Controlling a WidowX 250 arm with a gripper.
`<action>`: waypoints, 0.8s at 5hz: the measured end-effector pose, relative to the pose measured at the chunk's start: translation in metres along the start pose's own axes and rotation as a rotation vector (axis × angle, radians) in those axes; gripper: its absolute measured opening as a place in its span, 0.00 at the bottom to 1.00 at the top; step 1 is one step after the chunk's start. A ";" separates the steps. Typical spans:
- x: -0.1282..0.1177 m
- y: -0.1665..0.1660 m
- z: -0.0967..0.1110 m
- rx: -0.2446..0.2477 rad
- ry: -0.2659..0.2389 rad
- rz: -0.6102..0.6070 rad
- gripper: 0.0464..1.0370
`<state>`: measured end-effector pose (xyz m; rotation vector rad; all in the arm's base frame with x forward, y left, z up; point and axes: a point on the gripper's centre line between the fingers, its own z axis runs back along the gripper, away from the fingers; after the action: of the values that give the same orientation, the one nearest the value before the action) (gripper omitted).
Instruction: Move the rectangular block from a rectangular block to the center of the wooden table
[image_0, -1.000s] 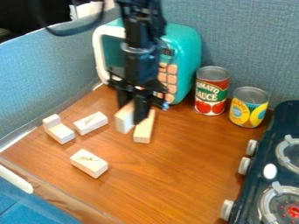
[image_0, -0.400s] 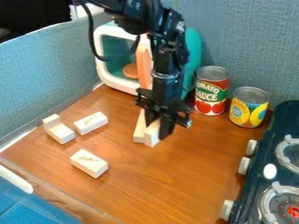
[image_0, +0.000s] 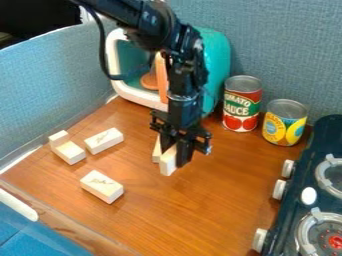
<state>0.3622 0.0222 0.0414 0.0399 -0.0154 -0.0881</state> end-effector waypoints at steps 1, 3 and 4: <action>-0.004 -0.002 -0.019 -0.009 0.050 0.001 0.27; -0.003 0.004 -0.028 -0.018 0.065 -0.005 0.34; -0.001 0.004 -0.028 -0.017 0.056 -0.011 0.65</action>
<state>0.3615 0.0270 0.0137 0.0258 0.0412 -0.0986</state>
